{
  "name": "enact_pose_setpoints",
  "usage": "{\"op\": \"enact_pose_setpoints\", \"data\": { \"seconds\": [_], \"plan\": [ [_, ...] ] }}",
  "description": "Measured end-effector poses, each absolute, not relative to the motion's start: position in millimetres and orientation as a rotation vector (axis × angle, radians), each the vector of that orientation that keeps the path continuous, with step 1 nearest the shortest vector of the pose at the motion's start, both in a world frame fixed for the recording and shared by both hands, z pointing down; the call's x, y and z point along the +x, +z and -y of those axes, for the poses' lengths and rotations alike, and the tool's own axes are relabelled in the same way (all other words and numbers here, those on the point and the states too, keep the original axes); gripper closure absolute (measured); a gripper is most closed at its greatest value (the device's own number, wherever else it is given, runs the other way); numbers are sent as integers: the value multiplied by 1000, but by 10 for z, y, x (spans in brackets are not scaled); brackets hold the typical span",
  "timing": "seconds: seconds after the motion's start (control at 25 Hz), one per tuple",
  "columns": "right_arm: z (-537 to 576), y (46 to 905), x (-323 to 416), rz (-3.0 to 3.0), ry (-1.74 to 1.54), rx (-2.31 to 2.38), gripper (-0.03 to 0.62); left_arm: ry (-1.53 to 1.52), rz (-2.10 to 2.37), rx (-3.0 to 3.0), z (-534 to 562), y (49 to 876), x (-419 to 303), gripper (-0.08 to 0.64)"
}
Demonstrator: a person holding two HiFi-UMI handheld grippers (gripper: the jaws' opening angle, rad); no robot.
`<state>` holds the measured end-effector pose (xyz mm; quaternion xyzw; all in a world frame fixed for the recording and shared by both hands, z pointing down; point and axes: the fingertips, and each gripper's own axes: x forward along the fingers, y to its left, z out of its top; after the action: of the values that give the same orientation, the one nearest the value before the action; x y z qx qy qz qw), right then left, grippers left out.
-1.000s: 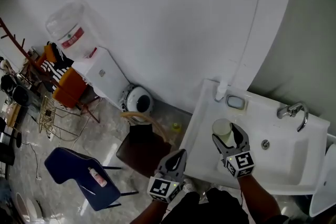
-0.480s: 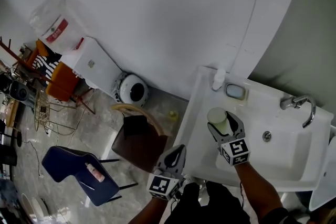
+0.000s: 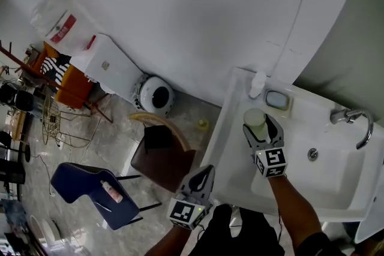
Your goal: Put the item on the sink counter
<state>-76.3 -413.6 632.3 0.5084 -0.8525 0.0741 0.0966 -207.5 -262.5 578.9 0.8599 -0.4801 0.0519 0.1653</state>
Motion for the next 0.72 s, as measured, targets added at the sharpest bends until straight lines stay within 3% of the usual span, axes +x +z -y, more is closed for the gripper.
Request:
{"op": "enact_pose_setpoints", "data": {
  "seconds": [0.72],
  "plan": [
    [3795,6379,-654,2517,120,1548,245,139,1334,2458,2691,5865,-1923,548]
  ]
}}
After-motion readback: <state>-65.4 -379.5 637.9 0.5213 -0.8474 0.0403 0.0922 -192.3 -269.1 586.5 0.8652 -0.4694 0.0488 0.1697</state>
